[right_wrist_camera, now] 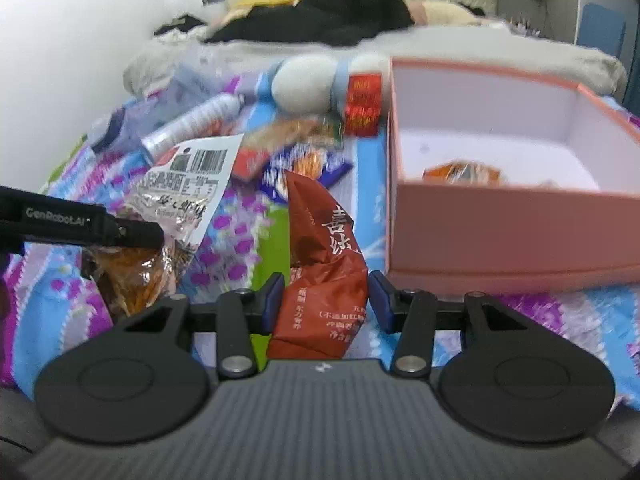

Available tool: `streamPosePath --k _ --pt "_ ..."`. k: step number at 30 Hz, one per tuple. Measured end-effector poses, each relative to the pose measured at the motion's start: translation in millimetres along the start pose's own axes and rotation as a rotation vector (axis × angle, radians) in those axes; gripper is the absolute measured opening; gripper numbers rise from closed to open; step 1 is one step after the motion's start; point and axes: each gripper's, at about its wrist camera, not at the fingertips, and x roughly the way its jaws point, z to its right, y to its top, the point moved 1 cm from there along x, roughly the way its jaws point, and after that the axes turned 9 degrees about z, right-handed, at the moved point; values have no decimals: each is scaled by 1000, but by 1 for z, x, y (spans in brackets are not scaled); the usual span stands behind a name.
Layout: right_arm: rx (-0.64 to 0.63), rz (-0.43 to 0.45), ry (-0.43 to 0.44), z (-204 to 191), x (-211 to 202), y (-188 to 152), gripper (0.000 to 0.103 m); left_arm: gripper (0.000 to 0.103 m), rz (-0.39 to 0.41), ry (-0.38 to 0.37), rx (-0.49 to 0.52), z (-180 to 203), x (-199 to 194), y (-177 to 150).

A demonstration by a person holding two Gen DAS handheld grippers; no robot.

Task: Organize snacks
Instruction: 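Lift the brown packet with the left gripper while the right lifts the red packet, then carry the red packet over the pink box with the right gripper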

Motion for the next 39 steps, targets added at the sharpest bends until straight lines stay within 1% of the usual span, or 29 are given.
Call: streamPosePath --k 5,11,15,21,28,31,33,37,39 --pt "18 62 -10 5 -24 21 49 35 50 -26 -5 15 -23 18" --pt "31 133 -28 15 -49 43 49 35 103 -65 13 38 -44 39" --pt "35 174 -45 25 -60 54 49 34 127 -94 16 52 -49 50" --pt "52 199 -83 43 -68 54 49 34 127 -135 44 79 -41 58" --pt "73 217 -148 76 -64 59 49 34 106 -187 68 111 -6 68" --pt "79 222 -176 93 -58 63 49 34 90 -212 83 131 17 72" --pt "83 226 -191 104 -53 67 49 31 88 -221 105 145 33 77" --pt "103 237 -217 129 -41 73 49 30 75 -244 129 170 63 88" --pt "117 242 -235 141 -32 77 49 29 65 -234 154 183 81 91"
